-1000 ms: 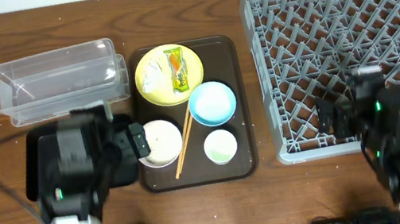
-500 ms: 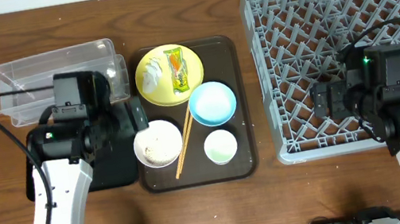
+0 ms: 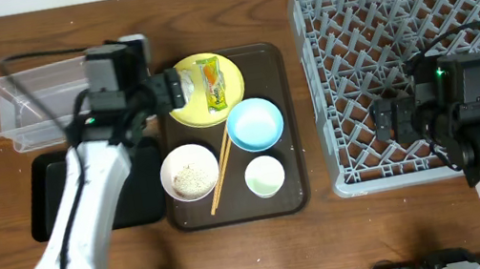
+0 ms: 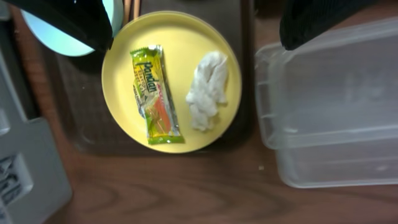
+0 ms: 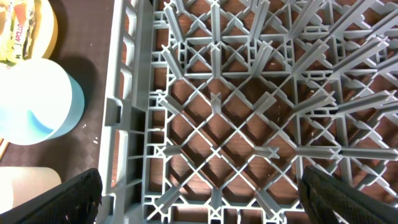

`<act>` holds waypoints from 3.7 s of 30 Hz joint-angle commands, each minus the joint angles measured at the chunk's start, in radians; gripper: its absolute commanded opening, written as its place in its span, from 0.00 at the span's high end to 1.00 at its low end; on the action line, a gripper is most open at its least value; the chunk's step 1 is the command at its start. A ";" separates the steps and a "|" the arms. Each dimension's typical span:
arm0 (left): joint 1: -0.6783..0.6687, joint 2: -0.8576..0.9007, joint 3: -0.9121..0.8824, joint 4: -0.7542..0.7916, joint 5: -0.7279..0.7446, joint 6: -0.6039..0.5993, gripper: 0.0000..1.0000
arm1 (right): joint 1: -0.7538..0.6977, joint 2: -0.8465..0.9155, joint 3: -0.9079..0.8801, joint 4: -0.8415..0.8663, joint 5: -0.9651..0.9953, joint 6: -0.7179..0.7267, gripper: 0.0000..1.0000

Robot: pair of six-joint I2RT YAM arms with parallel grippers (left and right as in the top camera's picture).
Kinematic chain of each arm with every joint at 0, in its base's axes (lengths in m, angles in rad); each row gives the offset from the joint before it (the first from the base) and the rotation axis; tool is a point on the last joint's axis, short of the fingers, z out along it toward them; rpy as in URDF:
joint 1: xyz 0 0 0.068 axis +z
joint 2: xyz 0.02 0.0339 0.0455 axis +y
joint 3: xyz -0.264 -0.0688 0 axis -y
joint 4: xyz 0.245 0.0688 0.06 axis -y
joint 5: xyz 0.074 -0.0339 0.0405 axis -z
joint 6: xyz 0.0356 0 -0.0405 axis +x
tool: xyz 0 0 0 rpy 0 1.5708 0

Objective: Sort waste into correct bins and load items into the dishwasher rack
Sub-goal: 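Move left gripper over the yellow plate toward the tissue, then grasp the white tissue on the yellow plate with left gripper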

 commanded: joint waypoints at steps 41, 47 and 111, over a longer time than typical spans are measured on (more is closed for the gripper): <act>-0.022 0.083 0.015 0.119 -0.259 0.042 0.79 | 0.006 -0.006 0.022 -0.001 -0.009 0.009 0.01; 0.075 0.066 0.015 0.119 -0.286 0.016 0.79 | 0.006 -0.006 0.022 -0.002 -0.006 0.009 0.01; -0.036 0.278 -0.032 -0.060 -0.271 -0.051 0.94 | 0.006 -0.006 0.022 -0.002 -0.006 0.009 0.01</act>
